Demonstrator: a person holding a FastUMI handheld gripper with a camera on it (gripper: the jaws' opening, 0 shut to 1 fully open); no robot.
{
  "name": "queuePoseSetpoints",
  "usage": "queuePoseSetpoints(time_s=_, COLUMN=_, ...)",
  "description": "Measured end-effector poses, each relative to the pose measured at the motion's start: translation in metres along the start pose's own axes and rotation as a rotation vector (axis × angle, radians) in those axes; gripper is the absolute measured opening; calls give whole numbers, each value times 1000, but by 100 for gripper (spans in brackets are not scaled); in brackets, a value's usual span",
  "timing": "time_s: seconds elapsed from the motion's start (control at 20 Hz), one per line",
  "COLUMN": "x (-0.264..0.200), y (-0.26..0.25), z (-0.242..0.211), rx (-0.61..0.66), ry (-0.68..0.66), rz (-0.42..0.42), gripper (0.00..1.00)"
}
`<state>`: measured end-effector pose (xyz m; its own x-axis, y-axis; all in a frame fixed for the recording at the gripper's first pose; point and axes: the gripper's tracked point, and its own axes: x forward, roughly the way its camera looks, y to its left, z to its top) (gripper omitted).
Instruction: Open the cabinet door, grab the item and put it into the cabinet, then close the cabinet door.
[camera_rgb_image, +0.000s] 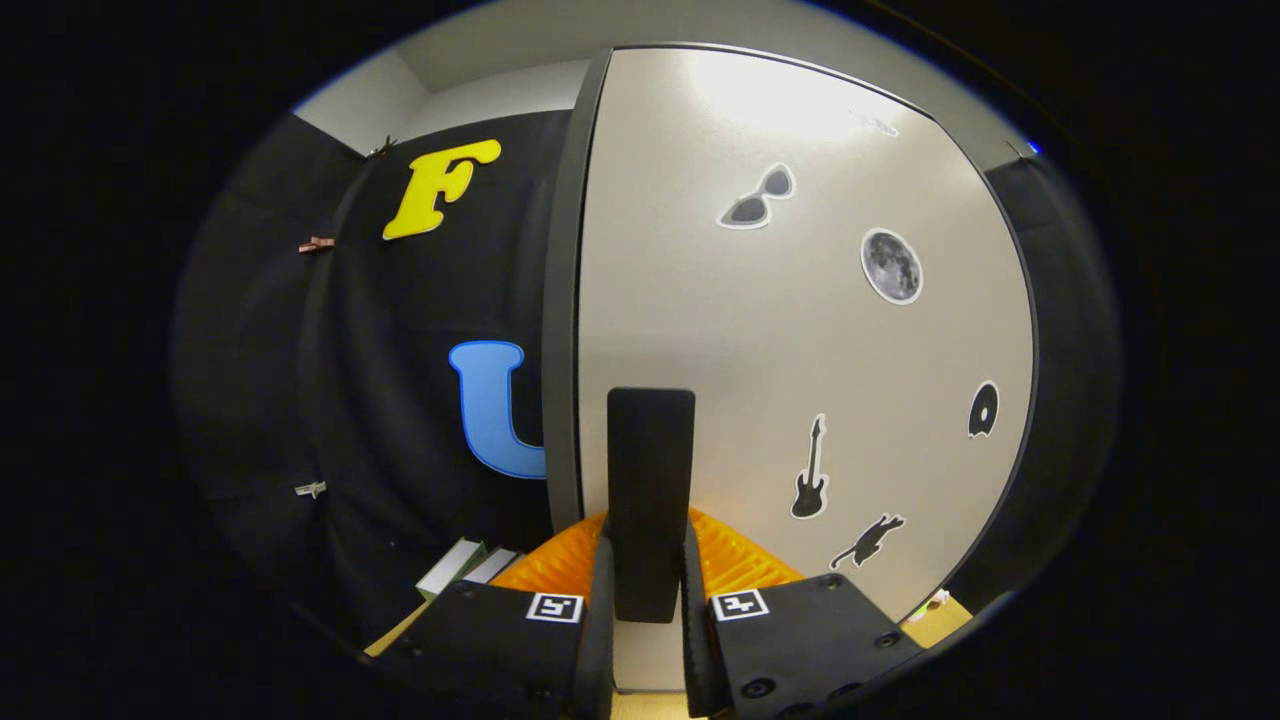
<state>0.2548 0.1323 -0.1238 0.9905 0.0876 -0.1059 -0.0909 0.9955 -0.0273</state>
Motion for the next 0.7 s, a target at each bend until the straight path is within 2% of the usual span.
queuePoseSetpoints(time_s=0.05, x=1, y=1, z=1, rx=0, ry=5, rz=2, gripper=32)
queuePoseSetpoints(time_s=0.1, x=0, y=0, z=-1, rx=-2, ry=15, rz=7, gripper=23)
queuePoseSetpoints(time_s=0.35, x=-7, y=-1, z=-2, rx=28, ry=23, rz=32, gripper=24)
queuePoseSetpoints(time_s=0.4, x=-5, y=0, z=0, rx=35, ry=14, rz=31, gripper=12)
queuePoseSetpoints(time_s=0.7, x=-22, y=-2, z=-1, rx=45, ry=31, rz=47, gripper=11)
